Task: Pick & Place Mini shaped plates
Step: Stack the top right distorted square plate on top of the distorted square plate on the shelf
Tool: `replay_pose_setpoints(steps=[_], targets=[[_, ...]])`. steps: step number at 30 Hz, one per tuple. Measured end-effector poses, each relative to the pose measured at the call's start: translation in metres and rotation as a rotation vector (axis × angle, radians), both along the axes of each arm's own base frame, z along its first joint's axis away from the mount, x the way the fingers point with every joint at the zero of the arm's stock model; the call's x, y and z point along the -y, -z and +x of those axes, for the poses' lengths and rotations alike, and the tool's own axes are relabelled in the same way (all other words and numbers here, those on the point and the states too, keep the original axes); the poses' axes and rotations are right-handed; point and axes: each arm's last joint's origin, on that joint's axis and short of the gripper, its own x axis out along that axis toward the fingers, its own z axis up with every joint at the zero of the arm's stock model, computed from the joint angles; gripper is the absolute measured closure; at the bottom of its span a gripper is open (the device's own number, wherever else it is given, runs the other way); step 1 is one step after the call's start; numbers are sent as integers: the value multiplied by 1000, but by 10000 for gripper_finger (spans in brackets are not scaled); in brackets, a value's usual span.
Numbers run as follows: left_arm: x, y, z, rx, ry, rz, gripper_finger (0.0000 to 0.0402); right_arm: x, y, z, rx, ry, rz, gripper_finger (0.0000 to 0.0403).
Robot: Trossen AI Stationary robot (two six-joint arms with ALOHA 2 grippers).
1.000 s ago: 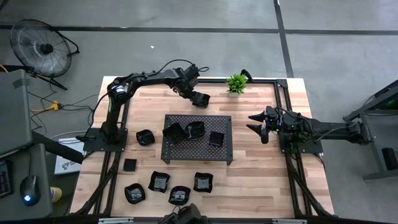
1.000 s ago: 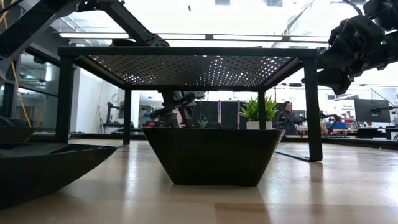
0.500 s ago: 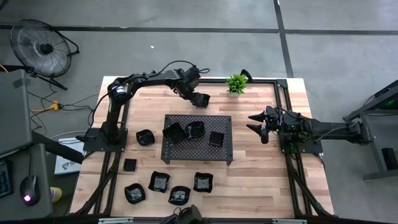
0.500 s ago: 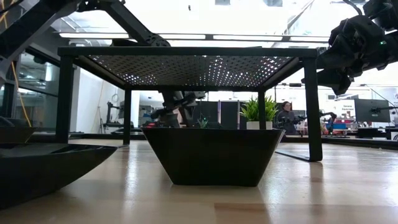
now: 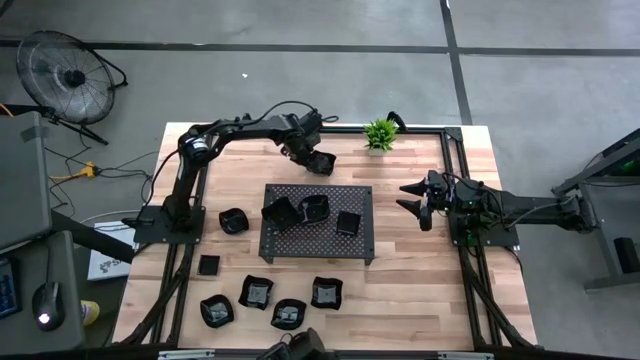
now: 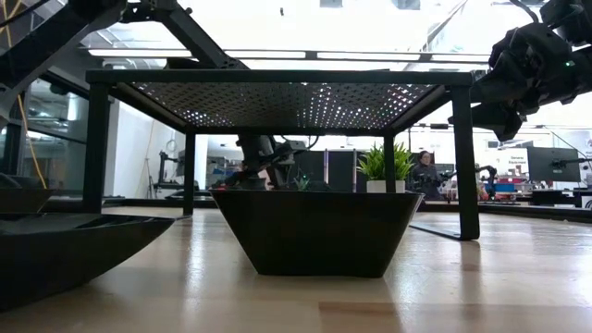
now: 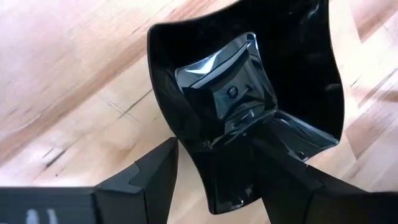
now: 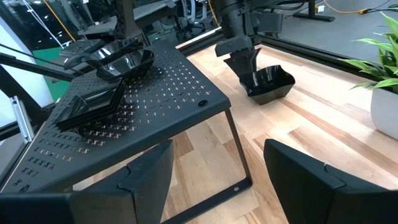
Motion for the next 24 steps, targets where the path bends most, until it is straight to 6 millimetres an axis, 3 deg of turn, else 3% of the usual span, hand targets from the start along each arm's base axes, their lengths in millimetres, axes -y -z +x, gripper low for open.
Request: replay_pose_setpoints(steps=[5,18,24], targets=[[0,0,0,7,8,-4,224,0,0,0,0,-1,0,157],[2,-16,-2,48,54,27,380,0,0,0,0,-1,0,157],[-3,-30,-7,82,58,64,397,0,0,0,0,-1,0,157]])
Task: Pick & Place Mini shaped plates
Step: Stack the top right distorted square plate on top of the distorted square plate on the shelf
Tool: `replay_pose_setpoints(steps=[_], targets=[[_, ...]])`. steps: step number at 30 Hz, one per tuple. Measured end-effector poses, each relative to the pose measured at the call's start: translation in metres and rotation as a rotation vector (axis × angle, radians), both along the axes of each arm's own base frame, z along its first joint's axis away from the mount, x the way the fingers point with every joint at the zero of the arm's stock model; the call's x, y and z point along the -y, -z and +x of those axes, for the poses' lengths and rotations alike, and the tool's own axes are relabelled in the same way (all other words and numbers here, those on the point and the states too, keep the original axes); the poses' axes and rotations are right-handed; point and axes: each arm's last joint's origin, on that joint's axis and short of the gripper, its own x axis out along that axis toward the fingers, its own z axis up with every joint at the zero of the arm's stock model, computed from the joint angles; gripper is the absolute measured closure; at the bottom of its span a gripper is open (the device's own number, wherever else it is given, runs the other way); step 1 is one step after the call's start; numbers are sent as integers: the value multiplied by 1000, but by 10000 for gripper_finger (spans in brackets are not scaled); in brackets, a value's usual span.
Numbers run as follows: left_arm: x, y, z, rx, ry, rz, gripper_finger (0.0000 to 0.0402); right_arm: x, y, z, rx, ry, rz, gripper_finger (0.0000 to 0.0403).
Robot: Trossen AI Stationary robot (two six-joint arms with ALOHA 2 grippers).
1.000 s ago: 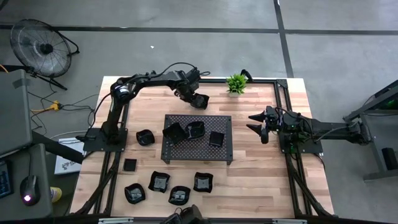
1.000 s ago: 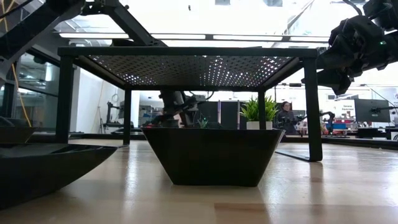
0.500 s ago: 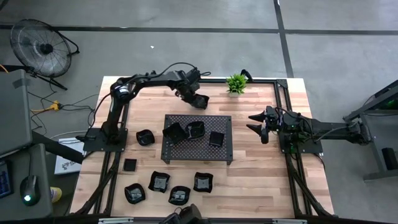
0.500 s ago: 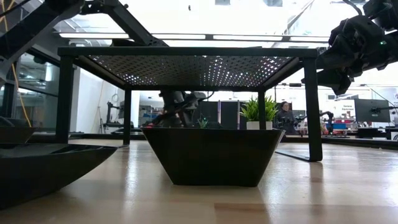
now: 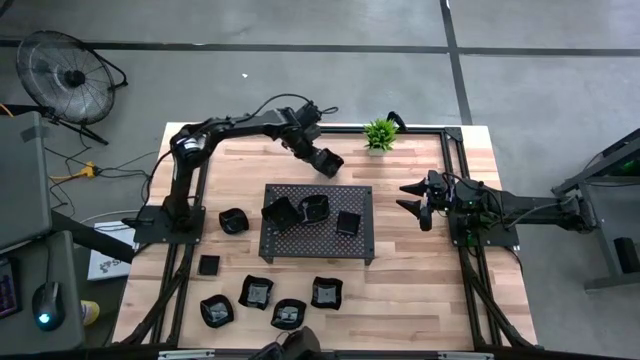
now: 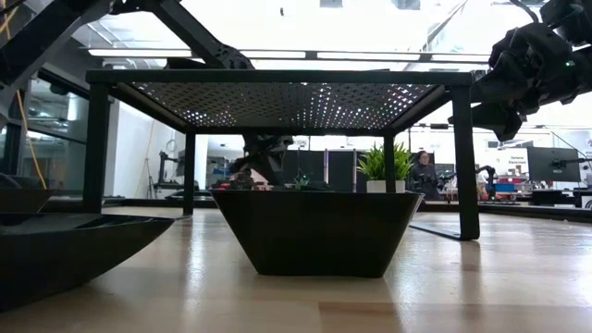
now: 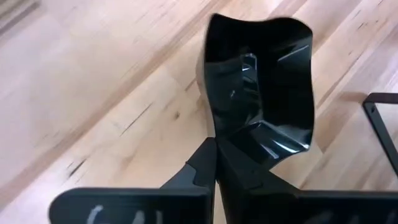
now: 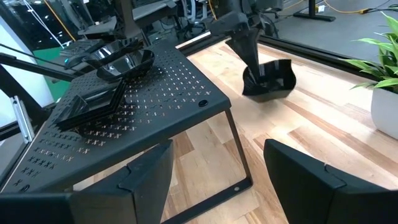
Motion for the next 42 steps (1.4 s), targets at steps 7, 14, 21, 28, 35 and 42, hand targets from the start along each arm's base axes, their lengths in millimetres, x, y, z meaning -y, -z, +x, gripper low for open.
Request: replay_pose_setpoints(steps=[7,14,21,28,35,42], targets=[[-6,-32,-13,65,-11,73,400,0,0,0,0,1,0,157],[-5,-77,-35,171,26,151,400,0,0,0,0,0,0,157],[8,-121,-61,279,132,183,400,0,0,0,0,0,0,157],[30,-154,-96,283,213,203,401,0,0,0,0,0,0,157],[56,-174,-130,230,301,202,401,0,0,0,0,0,0,157],[79,-188,-158,187,379,207,401,0,0,0,0,0,0,157]])
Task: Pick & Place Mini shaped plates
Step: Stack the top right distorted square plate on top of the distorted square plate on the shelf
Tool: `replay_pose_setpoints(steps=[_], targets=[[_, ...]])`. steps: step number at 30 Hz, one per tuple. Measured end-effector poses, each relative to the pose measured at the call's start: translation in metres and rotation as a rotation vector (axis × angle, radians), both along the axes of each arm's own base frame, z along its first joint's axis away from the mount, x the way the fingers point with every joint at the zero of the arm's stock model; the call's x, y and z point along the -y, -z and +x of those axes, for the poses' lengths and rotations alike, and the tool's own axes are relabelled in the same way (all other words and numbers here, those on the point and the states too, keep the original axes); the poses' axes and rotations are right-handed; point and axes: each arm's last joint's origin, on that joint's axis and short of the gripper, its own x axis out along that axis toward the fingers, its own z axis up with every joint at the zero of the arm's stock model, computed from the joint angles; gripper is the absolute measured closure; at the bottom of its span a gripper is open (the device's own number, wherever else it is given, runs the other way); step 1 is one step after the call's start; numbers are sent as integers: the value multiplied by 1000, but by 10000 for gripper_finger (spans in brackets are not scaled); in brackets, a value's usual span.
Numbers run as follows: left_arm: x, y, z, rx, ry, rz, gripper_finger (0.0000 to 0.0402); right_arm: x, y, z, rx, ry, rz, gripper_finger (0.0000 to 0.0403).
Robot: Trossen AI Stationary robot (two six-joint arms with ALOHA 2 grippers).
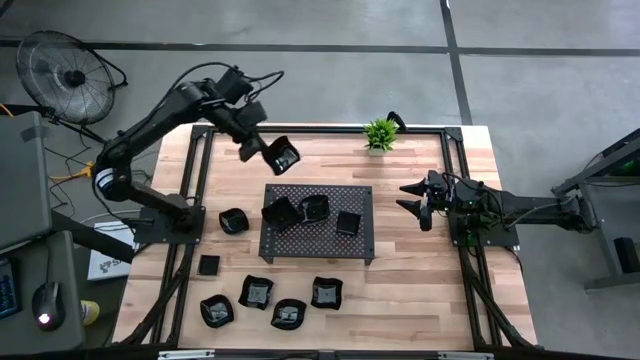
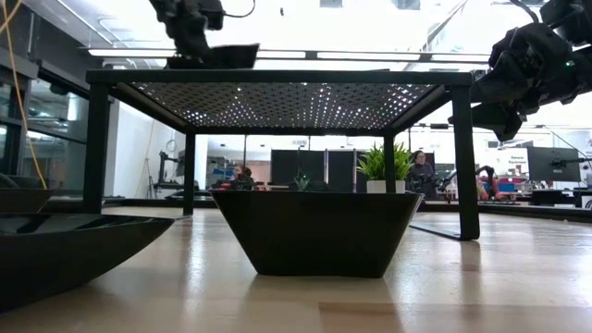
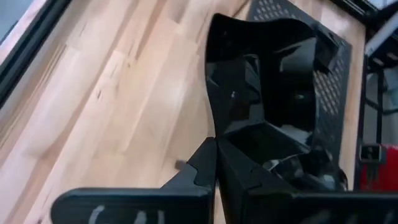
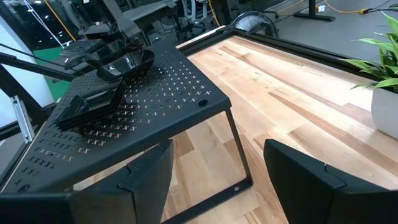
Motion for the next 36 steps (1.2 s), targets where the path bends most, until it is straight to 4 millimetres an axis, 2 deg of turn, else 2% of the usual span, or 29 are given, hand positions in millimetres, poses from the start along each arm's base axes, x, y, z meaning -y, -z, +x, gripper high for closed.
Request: replay_pose_setpoints(steps=[9,19,23,29,36], targets=[[22,-11,-26,-31,47,4,401,0,0,0,0,0,0,157],[48,-23,-45,-37,68,34,401,0,0,0,0,0,0,157],[64,-27,-45,-44,79,55,401,0,0,0,0,0,0,157],[89,-27,-34,-105,46,52,401,0,0,0,0,0,0,157],[118,-27,-23,-138,-76,49,401,0,0,0,0,0,0,157]])
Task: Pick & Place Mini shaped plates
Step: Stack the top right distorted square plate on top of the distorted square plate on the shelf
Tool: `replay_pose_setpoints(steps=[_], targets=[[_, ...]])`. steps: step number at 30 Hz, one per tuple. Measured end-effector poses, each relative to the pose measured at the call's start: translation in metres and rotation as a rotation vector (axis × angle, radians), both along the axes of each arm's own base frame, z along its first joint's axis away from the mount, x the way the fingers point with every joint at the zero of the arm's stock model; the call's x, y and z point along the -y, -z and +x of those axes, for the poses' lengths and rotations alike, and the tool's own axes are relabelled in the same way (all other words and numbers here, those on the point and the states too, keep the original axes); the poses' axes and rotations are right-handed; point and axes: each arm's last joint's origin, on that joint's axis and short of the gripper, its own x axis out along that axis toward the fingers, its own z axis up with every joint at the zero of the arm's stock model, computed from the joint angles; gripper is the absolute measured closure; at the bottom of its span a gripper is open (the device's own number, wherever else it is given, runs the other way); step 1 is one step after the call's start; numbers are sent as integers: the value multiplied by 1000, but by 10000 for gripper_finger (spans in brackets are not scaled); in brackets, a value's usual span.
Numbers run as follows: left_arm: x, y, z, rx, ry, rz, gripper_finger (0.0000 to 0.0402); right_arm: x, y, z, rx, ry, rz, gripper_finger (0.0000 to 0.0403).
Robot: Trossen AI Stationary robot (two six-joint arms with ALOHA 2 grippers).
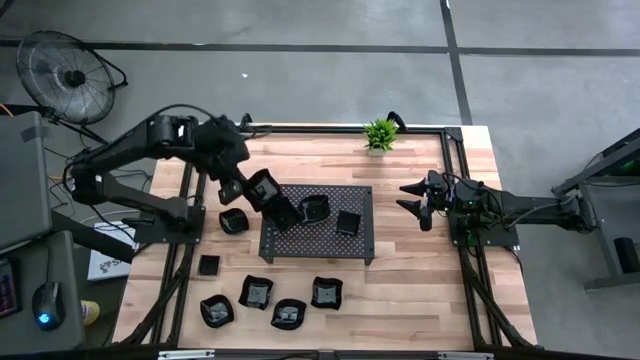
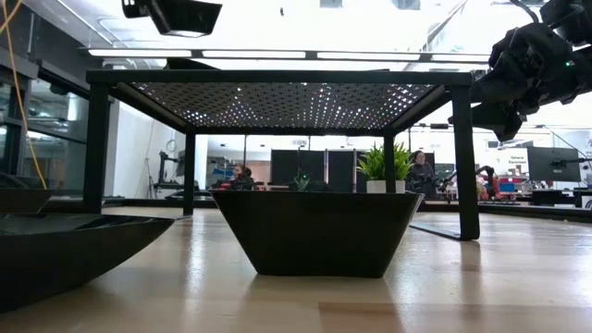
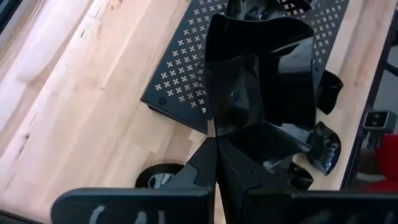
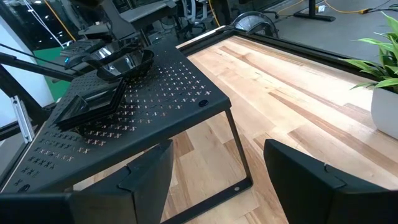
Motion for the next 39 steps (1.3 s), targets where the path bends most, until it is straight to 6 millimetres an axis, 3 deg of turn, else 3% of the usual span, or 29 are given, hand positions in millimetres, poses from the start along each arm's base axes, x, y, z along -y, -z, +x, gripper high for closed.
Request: replay_pose_setpoints(steps=[9,19,27,39], targets=[[23,15,29,-97,-74,-25,401,0,0,0,0,0,0,157],[26,39,63,-219,-108,-52,401,0,0,0,0,0,0,157],[26,50,75,-280,-105,-62,401,0,0,0,0,0,0,157],[26,51,76,-276,-88,-58,401,0,0,0,0,0,0,157]])
